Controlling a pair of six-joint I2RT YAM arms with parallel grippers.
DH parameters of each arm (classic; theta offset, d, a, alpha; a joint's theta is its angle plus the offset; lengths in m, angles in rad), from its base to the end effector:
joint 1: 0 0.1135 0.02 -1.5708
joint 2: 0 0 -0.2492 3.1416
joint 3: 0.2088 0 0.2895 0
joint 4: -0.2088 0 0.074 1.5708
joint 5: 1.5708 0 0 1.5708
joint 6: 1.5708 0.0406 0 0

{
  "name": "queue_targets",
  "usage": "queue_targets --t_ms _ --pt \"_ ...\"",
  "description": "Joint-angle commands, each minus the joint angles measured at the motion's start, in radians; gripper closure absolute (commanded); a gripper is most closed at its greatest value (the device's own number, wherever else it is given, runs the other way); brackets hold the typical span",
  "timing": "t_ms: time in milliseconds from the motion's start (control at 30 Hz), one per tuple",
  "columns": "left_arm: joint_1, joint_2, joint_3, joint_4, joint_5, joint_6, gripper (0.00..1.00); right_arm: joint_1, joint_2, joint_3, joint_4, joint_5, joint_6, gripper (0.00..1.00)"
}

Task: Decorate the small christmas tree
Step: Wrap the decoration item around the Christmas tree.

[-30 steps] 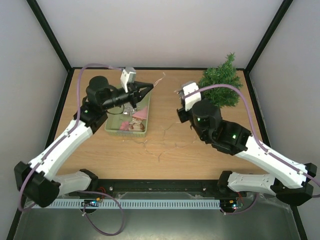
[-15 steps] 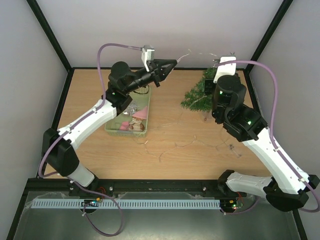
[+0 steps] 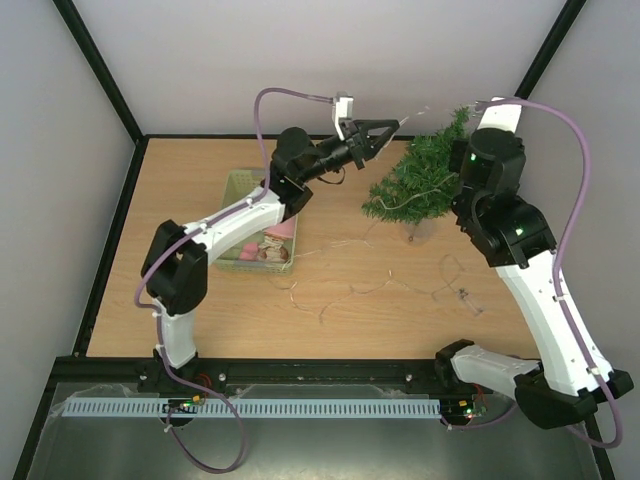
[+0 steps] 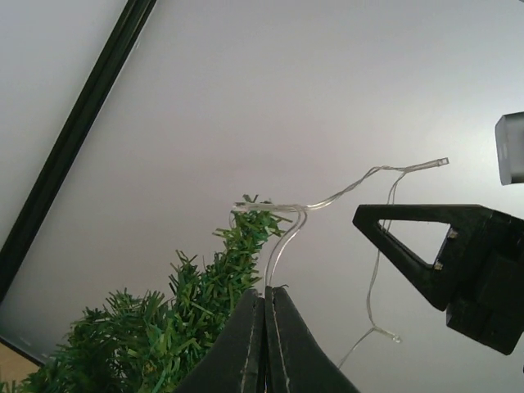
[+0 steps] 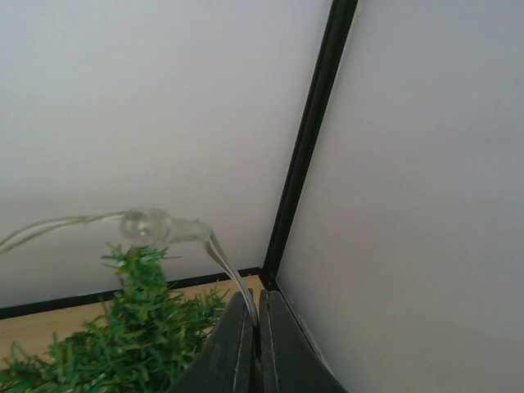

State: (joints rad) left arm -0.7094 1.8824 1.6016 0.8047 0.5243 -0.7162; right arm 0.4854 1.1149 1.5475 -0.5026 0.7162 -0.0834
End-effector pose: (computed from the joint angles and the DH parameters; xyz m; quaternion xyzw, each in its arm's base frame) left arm 0.3507 -0.3279 0.3845 0.2228 0.4835 -0.6450 0.5481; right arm 0.2306 0.0915 0.5031 0.0372 0.7246 -0.1237 0.6770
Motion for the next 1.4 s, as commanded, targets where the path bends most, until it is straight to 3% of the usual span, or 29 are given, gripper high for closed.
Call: queue_targets --t_ms 0,200,633,900,1067,1367 --pt "-0.024 0.056 0.081 0.135 -0.025 -0.07 0.98 -0.085 0.023 0.031 -0.035 -0.069 0.011 0.98" --pt "-0.061 0.15 0.195 0.11 -0.025 -0.081 0.98 -0.22 0.027 0.031 -0.037 -0.153 0.029 0.98" --pt "-0.091 0.323 0.43 0.042 -0.063 -0.104 0.98 -0.339 0.115 0.07 -0.035 -0.3 0.08 0.98" --pt "-0.095 0.35 0.445 0.029 -0.066 -0.118 0.98 -0.342 0.141 0.08 -0.131 -0.27 0.124 0.98" --pt "-0.095 0.318 0.433 -0.1 -0.012 -0.054 0.98 -0.341 0.083 0.057 -0.192 -0.315 0.172 0.98" --pt "-0.09 0.193 0.265 -0.13 0.018 0.014 0.89 -0.342 -0.014 -0.014 -0.195 -0.472 0.211 0.98"
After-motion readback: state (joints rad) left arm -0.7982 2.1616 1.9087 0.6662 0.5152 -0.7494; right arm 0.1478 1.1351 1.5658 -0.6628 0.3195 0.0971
